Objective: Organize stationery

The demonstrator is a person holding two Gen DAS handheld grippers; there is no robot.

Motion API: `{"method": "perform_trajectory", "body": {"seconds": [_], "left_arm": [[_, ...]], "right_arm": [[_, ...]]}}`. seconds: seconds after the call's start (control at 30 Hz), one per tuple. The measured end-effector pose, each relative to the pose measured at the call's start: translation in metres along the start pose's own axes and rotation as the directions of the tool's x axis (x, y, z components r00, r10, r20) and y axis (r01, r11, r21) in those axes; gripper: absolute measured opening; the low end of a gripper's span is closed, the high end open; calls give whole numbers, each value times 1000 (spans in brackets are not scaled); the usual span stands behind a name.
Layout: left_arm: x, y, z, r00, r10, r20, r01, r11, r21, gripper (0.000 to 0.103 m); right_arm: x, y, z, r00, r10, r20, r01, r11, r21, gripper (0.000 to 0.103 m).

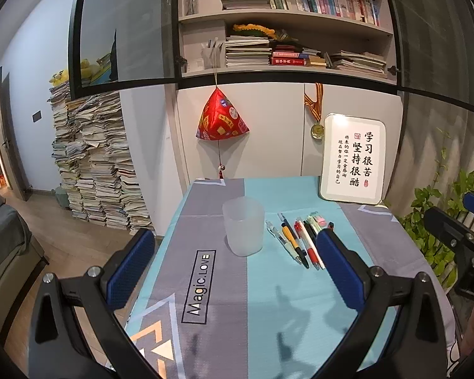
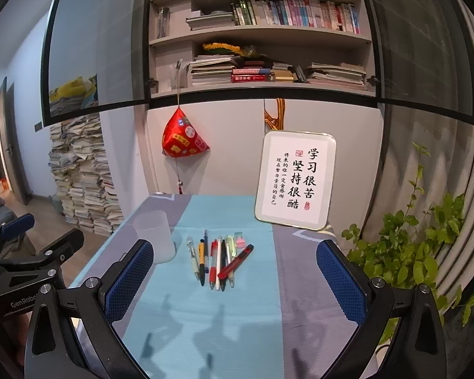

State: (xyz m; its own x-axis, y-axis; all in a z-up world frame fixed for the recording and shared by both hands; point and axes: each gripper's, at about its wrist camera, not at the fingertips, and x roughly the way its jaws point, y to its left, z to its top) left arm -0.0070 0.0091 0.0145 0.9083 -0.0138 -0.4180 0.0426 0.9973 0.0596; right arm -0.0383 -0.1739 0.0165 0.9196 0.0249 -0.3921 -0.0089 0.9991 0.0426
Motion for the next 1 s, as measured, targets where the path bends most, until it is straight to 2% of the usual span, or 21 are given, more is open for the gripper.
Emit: {"method": "perform_trajectory", "body": {"seconds": [0.43, 1.0], "left_arm": [[1, 4, -2, 1000, 0, 11, 0, 1000, 5, 102], [24, 22, -2, 1000, 2, -7, -2, 1000, -3, 102]], "right_arm": [[2, 2, 4, 1000, -10, 10, 10, 1000, -4, 103], [29, 20, 9, 1000, -2, -28, 1, 999, -34, 103]]}}
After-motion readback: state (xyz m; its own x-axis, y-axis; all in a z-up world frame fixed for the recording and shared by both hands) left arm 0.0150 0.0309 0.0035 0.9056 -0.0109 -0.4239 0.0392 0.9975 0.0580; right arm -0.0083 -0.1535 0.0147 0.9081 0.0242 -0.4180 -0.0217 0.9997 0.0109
